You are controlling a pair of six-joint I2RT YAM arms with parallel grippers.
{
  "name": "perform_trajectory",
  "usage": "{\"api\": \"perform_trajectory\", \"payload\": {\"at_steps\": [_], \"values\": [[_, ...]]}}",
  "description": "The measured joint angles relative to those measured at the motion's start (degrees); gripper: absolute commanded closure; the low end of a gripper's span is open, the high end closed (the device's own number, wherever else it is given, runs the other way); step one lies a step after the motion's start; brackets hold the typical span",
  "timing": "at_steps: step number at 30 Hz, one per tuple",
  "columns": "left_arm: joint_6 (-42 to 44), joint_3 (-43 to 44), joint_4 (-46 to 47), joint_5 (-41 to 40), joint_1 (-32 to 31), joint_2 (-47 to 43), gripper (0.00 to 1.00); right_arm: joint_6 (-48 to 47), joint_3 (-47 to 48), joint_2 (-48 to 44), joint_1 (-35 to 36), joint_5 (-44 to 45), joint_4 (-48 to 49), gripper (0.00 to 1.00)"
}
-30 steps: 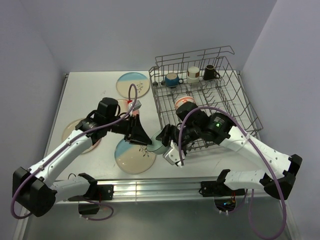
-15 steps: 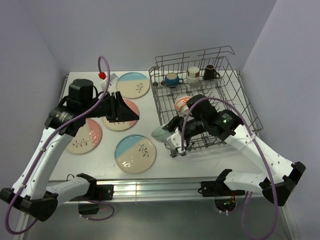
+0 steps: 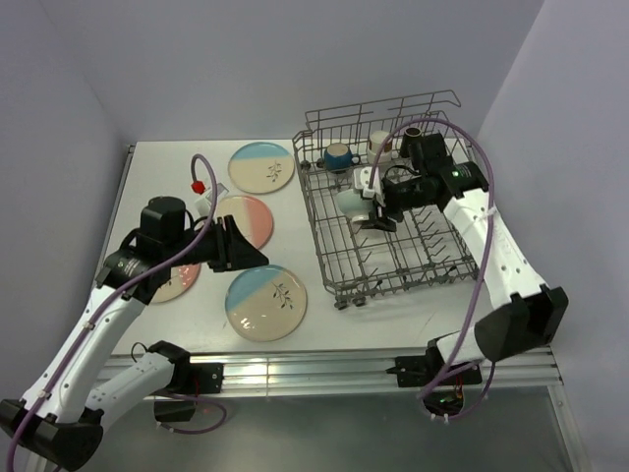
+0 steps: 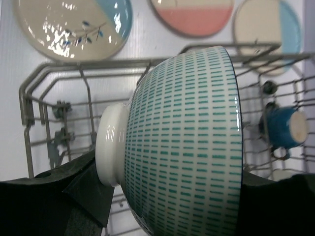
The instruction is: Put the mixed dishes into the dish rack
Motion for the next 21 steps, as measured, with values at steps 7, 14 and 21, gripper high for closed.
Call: {"api": "perform_trajectory", "payload": {"at_steps": [7,14,21], "values": [[-1.3,-4.4,3.2,-0.1,0.0,-4.4,0.55,-12.0,6.1,12.0,-3.9,2.7,-13.6,0.78],[-1.4,-6.2,4.5,-0.2,0.0,-4.9,0.55,-19.5,6.2,15.4,-4.2,9.0,-17.5,0.79],[-2.3,-8.6,5.2,-0.4,0.0,-6.7,0.55,-22.1,6.4,18.8,-4.7,13.4,-18.2,0.78]]}}
